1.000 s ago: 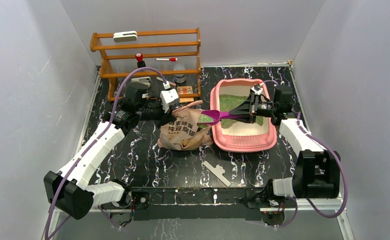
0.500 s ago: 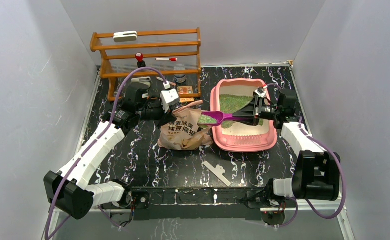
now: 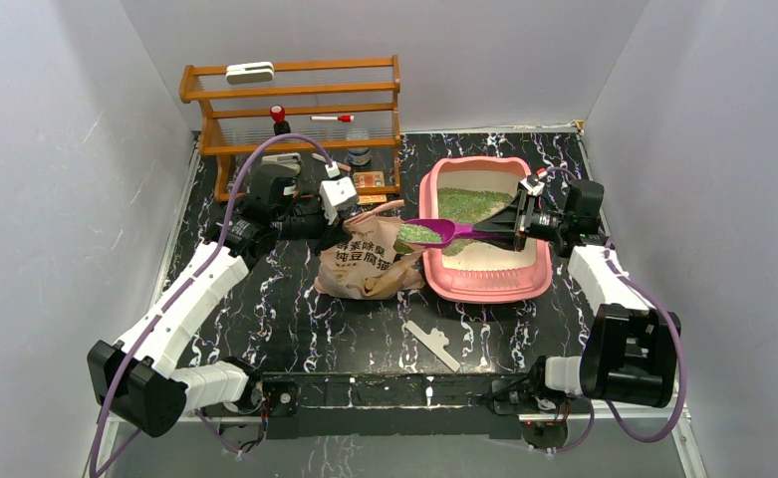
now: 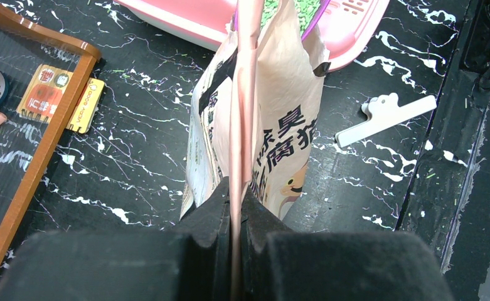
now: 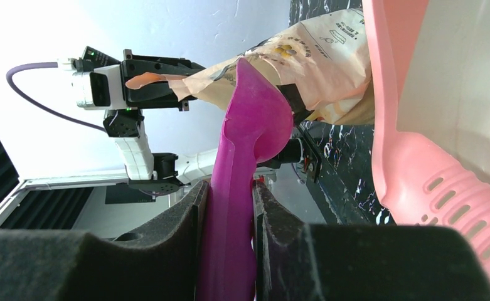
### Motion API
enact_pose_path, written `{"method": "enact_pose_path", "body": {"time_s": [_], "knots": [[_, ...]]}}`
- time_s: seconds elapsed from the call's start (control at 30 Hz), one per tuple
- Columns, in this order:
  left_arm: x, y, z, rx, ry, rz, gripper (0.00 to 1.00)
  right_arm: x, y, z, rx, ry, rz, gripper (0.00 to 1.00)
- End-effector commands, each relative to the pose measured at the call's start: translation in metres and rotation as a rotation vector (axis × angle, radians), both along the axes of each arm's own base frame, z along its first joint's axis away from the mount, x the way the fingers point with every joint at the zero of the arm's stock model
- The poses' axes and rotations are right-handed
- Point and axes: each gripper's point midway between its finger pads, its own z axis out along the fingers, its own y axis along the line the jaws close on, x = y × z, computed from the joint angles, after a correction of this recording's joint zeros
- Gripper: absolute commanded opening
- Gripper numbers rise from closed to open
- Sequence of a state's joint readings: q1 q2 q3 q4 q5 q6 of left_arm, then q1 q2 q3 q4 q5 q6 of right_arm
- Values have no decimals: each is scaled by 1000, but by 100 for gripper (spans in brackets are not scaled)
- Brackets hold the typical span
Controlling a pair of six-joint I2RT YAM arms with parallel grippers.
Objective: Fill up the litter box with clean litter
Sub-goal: 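Scoop the cat litter from the cat litter bag, then pour the cat litter into the litter box.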
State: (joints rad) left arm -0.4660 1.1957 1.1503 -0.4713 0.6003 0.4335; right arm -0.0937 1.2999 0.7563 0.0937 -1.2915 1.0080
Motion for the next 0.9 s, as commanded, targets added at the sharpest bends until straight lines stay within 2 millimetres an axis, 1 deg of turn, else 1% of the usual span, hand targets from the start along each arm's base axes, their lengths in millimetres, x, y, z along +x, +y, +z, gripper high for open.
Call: {"method": "enact_pose_path", "body": {"time_s": [0.0, 0.27, 0.57, 0.87], "knots": [[-6, -9, 38, -96, -89, -50, 0, -8, -6, 15, 9, -75, 15, 0], [-3, -9, 38, -94, -95, -43, 0, -8, -14, 19, 4, -91, 0, 0], [-2, -10, 36, -96, -94, -42, 0, -5, -25, 31, -1, -129, -44, 0], [0, -12, 35, -94, -97, -52, 0, 6, -42, 41, 6, -151, -110, 0]]}}
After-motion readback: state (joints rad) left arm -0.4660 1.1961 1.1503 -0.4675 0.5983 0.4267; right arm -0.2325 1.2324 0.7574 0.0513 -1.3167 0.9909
